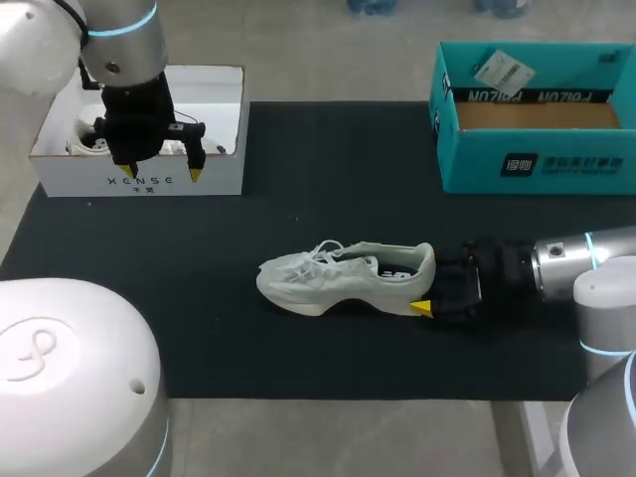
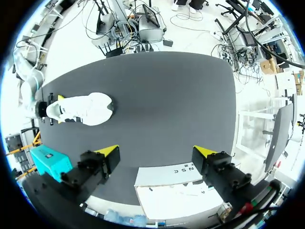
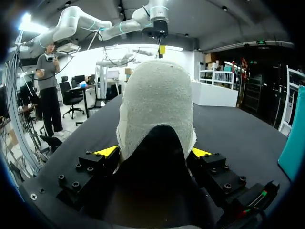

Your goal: Take the shoe out of the shoebox, open the shoe tongue, remove and reinsert the insole, then place the shoe into the shoebox

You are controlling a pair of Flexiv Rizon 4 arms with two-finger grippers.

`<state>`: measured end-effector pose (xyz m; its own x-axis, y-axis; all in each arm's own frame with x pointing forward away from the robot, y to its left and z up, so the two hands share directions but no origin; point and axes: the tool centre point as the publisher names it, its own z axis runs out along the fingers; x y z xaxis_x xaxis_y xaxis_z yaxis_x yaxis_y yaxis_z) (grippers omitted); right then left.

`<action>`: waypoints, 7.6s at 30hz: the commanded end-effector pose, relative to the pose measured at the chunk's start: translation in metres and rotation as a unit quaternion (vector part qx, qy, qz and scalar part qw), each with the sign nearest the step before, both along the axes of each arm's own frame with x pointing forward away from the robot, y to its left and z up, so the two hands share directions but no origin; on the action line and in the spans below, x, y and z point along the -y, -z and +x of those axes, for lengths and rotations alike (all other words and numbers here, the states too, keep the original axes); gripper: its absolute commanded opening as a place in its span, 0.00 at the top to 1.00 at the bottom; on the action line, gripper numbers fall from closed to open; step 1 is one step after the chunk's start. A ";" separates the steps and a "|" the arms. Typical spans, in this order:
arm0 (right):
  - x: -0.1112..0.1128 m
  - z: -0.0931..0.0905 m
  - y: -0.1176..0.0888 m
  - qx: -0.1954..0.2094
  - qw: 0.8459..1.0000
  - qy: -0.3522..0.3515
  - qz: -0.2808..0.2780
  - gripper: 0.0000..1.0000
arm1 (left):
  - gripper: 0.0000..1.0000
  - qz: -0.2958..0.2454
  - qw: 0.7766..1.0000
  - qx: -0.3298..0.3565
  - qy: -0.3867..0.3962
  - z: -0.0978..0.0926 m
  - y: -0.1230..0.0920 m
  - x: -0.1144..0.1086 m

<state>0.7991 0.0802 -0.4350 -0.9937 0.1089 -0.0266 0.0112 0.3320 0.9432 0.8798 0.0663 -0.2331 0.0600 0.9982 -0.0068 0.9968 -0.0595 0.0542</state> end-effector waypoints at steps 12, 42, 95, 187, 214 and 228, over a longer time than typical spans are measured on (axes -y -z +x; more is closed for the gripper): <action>-0.002 -0.002 0.004 0.000 1.000 0.000 -0.001 1.00 | 0.00 0.003 0.997 0.009 -0.079 0.000 0.001 0.009; -0.002 -0.002 0.004 0.000 1.000 0.000 -0.001 1.00 | 0.00 -0.071 0.637 -0.049 -0.766 -0.053 0.035 0.071; -0.002 -0.002 0.004 0.000 1.000 0.000 -0.001 1.00 | 0.00 -0.060 0.054 -0.063 -0.995 -0.120 0.032 0.131; -0.002 -0.002 0.004 0.000 1.000 0.000 -0.001 1.00 | 1.00 -0.096 -0.080 0.230 -0.965 -0.097 0.121 0.263; -0.002 -0.002 0.004 0.000 1.000 0.000 -0.001 1.00 | 0.42 -0.065 -0.104 0.128 -0.984 -0.103 0.095 0.211; -0.002 -0.002 0.004 0.000 1.000 0.000 -0.001 1.00 | 0.15 -0.012 -0.064 0.029 -0.997 -0.117 0.088 0.238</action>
